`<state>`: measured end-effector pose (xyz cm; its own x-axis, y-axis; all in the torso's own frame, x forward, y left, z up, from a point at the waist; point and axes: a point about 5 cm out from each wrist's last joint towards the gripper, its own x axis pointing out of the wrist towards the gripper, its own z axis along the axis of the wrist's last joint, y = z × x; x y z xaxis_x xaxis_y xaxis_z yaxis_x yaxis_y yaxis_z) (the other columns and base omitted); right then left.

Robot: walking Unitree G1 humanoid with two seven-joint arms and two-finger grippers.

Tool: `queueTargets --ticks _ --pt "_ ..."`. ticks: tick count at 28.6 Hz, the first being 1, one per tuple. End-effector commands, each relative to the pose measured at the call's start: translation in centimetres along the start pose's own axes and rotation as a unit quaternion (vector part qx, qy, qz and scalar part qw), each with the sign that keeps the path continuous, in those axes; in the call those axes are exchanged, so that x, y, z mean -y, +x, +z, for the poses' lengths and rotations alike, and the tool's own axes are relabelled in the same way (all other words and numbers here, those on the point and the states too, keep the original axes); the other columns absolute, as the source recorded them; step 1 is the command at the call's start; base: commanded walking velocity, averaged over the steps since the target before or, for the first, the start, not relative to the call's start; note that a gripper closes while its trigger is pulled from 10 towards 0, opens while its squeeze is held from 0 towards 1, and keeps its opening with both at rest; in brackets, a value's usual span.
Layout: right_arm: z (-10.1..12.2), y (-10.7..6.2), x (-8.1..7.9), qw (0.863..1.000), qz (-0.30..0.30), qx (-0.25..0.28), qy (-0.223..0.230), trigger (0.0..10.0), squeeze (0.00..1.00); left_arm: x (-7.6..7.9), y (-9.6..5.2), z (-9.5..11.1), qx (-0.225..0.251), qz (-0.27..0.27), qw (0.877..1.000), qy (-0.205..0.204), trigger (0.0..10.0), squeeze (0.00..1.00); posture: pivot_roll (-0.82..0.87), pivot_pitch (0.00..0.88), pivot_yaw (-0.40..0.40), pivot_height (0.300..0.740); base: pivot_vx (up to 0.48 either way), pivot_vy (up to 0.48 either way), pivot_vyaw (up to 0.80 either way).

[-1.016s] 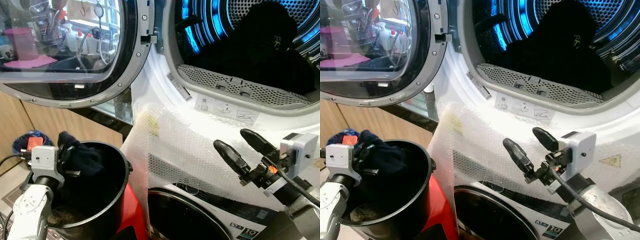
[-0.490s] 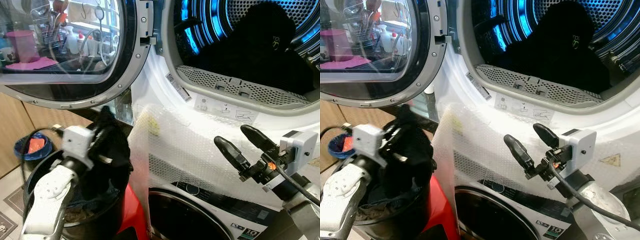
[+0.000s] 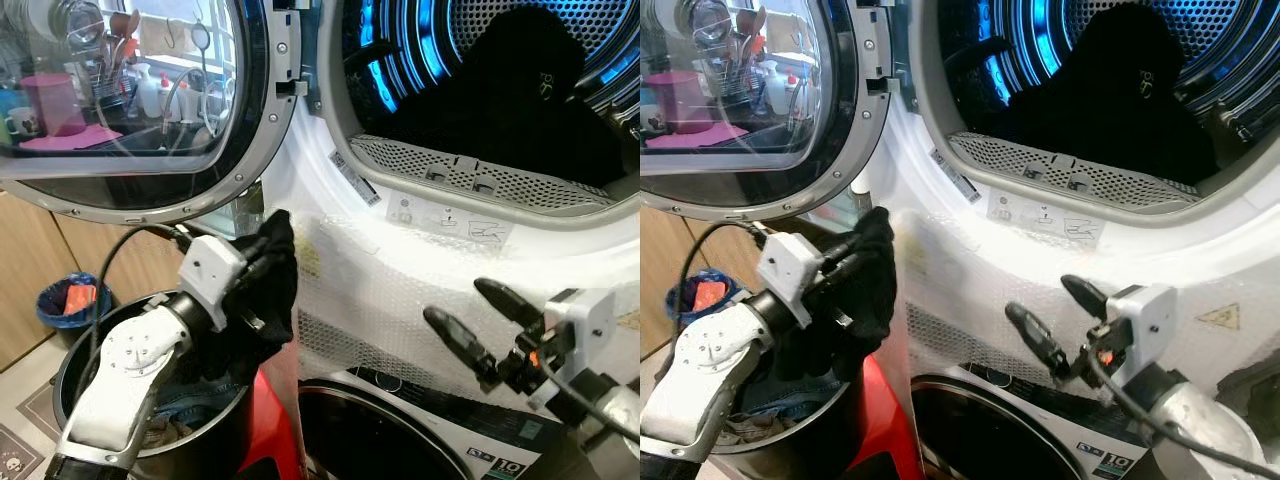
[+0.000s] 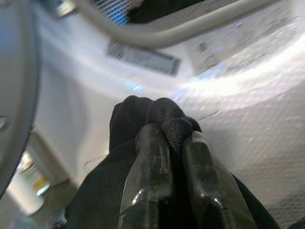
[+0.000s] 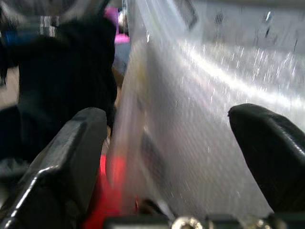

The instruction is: Clothes washing

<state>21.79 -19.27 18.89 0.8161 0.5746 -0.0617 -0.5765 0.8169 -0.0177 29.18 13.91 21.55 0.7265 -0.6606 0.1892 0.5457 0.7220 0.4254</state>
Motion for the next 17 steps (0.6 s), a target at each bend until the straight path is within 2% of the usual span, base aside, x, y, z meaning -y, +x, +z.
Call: queueTargets --ticks 1,5,11,12,13,17 --pt "-0.1 -0.2 -0.6 1.000 0.017 -0.010 -0.015 10.0 0.00 0.3 1.0 1.7 0.031 -0.029 0.999 0.016 10.0 0.00 -0.13 0.000 -0.006 0.740 0.000 0.000 0.00" --pt "-0.9 -0.8 -1.3 0.999 0.040 -0.035 -0.010 10.0 0.00 0.6 1.7 2.5 0.042 -0.061 0.997 0.008 10.0 0.00 -0.14 0.000 0.007 0.740 0.000 0.000 0.00" --pt "-1.1 -0.9 -1.5 0.998 0.044 -0.039 -0.010 10.0 0.00 0.7 1.9 2.8 0.046 -0.069 0.997 0.006 10.0 0.00 -0.14 0.000 0.009 0.740 0.000 0.000 0.00" --pt "-1.7 -1.3 -2.4 0.996 0.073 -0.056 0.001 10.0 0.00 1.6 2.9 4.3 0.079 -0.110 0.991 -0.012 10.0 0.00 -0.15 0.000 0.024 0.740 0.000 0.000 0.00" --pt "-1.8 -1.5 -2.7 0.995 0.081 -0.061 0.004 10.0 0.00 2.0 3.2 4.8 0.090 -0.123 0.988 -0.018 10.0 0.00 -0.15 0.000 0.025 0.740 0.000 0.000 0.00" --pt "-2.1 -1.5 -3.0 0.993 0.091 -0.069 0.011 10.0 0.00 2.4 3.9 5.8 0.108 -0.139 0.984 -0.015 10.0 0.00 -0.15 0.000 0.029 0.740 0.000 0.000 0.00"
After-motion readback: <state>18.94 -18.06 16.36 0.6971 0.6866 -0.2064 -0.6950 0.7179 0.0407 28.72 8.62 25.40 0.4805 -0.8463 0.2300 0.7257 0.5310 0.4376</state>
